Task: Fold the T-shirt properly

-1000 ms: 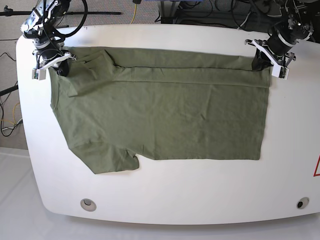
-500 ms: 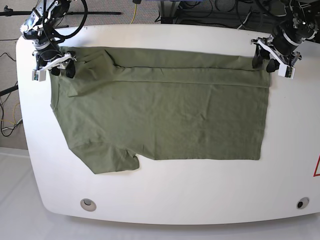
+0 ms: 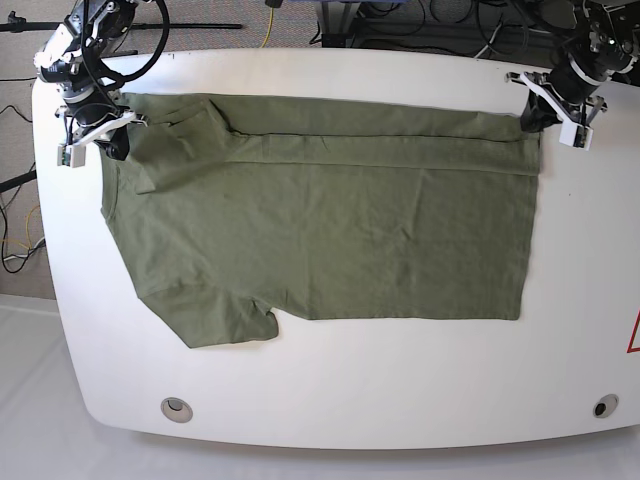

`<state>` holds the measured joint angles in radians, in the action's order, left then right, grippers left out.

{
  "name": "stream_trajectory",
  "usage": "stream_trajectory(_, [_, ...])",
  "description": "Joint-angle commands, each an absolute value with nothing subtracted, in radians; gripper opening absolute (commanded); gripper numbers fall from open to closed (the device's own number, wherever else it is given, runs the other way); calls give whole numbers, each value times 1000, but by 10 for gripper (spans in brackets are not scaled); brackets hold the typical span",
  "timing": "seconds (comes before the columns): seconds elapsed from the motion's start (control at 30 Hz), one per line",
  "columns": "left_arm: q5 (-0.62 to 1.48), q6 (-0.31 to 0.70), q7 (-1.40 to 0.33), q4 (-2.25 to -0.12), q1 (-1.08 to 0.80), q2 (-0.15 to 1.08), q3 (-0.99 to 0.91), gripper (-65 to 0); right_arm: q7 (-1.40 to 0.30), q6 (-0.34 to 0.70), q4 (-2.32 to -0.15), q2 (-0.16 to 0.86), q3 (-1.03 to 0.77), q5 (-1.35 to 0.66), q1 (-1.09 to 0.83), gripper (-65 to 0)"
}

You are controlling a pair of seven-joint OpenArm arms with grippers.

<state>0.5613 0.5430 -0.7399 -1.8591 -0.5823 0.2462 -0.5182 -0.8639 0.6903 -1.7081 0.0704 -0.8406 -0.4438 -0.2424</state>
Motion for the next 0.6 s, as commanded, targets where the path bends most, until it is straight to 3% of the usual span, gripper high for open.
stream_trajectory(0.0, [552, 546, -710, -1857, -594, 253, -506, -650, -833, 698, -1726, 80, -814, -425, -239, -650])
stream_trajectory(0.57, [514, 543, -672, -1727, -527, 255, -372, -650, -832, 698, -1701, 107, -660, -350, -275, -650])
